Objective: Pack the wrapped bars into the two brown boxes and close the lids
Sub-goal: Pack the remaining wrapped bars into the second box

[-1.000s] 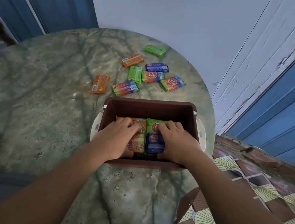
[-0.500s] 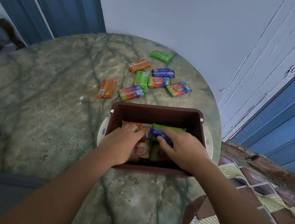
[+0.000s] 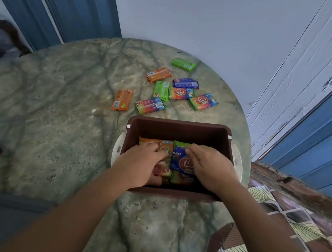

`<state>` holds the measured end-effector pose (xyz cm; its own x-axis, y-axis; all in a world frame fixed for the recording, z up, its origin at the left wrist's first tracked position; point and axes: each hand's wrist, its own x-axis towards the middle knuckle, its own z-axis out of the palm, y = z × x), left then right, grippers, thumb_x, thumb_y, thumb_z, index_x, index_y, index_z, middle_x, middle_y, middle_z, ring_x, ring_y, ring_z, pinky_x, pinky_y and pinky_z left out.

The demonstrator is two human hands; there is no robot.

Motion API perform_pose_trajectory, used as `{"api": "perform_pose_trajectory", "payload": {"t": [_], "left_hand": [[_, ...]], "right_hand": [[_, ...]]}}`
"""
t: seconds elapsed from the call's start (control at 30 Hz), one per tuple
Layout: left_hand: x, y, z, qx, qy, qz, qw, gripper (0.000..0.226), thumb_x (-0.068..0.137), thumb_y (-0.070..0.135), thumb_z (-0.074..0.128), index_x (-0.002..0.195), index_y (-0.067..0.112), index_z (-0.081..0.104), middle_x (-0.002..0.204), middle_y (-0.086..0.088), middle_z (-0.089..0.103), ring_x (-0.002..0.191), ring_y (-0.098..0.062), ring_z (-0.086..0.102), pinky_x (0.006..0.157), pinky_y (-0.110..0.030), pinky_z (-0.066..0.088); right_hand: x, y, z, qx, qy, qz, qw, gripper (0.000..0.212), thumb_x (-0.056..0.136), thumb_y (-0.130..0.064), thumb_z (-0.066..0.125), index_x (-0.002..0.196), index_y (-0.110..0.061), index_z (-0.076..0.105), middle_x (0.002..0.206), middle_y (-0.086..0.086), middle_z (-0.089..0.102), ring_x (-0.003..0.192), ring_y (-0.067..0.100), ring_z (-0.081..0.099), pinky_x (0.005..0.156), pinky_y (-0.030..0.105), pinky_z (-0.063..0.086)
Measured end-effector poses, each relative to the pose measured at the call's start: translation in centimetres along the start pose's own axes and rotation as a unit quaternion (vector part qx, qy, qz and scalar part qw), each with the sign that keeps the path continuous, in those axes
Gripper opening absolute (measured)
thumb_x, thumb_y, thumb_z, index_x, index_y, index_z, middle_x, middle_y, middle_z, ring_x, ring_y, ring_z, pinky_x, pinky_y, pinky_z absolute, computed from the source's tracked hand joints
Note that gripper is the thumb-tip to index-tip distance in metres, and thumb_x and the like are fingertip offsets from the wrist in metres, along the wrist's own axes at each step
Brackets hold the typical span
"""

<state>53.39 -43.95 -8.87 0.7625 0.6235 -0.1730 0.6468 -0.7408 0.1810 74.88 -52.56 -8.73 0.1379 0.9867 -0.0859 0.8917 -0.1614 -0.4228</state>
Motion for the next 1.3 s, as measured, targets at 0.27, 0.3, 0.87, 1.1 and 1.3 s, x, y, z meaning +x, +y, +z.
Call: {"api": "perform_pose_trajectory", "payload": {"t": [0.27, 0.3, 0.87, 1.1, 1.3], "left_hand": [[0.1, -0.5, -1.5, 0.014, 0.011, 0.034, 0.999, 0.013, 0.104, 0.027, 0.043, 0.113, 0.021, 0.050, 0.091, 0.003, 0.062, 0.075, -0.021, 0.061, 0.066, -0.041, 0.047], [0.3, -0.6, -2.0, -0.009, -0.013, 0.019, 1.000, 0.016, 0.107, 0.030, 0.040, 0.115, 0.021, 0.050, 0.094, 0.003, 0.062, 0.079, -0.020, 0.062, 0.070, -0.042, 0.049], [0.5, -1.7, 0.3, 0.076, -0.008, 0.034, 0.996, 0.060, 0.097, 0.064, 0.048, 0.147, 0.030, 0.042, 0.137, 0.004, 0.053, 0.124, -0.020, 0.046, 0.100, -0.039, 0.045], [0.7, -1.5, -0.2, 0.043, -0.003, 0.021, 0.999, 0.069, 0.088, 0.065, 0.065, 0.144, 0.030, 0.045, 0.136, 0.006, 0.053, 0.124, -0.017, 0.048, 0.100, -0.037, 0.047], [0.4, -0.8, -2.2, -0.099, -0.027, -0.005, 0.995, 0.023, 0.091, 0.042, 0.071, 0.097, 0.034, 0.050, 0.093, 0.013, 0.055, 0.085, -0.012, 0.055, 0.071, -0.036, 0.047]], "right_hand": [[-0.1, -0.3, 0.0, -0.014, 0.032, 0.019, 0.999, 0.033, 0.109, -0.050, 0.031, 0.109, -0.029, 0.056, 0.096, -0.006, 0.062, 0.085, 0.017, 0.062, 0.070, 0.042, 0.058], [0.0, -0.3, 0.1, -0.020, 0.032, 0.018, 0.999, 0.033, 0.109, -0.050, 0.031, 0.106, -0.028, 0.055, 0.094, -0.006, 0.061, 0.085, 0.018, 0.062, 0.070, 0.042, 0.057], [0.1, -0.4, 0.2, -0.095, -0.022, -0.009, 0.995, 0.045, 0.101, -0.063, 0.046, 0.138, -0.038, 0.052, 0.123, -0.005, 0.054, 0.102, 0.021, 0.064, 0.078, 0.033, 0.048], [0.1, -0.1, 0.0, -0.119, -0.081, -0.052, 0.988, 0.084, 0.071, -0.076, 0.074, 0.139, -0.043, 0.040, 0.135, -0.005, 0.044, 0.127, 0.021, 0.041, 0.111, 0.045, 0.039], [0.2, 0.1, 0.3, -0.136, -0.077, -0.063, 0.986, 0.077, 0.077, -0.059, 0.079, 0.140, -0.040, 0.040, 0.142, -0.003, 0.046, 0.131, 0.025, 0.044, 0.109, 0.044, 0.038]]}}
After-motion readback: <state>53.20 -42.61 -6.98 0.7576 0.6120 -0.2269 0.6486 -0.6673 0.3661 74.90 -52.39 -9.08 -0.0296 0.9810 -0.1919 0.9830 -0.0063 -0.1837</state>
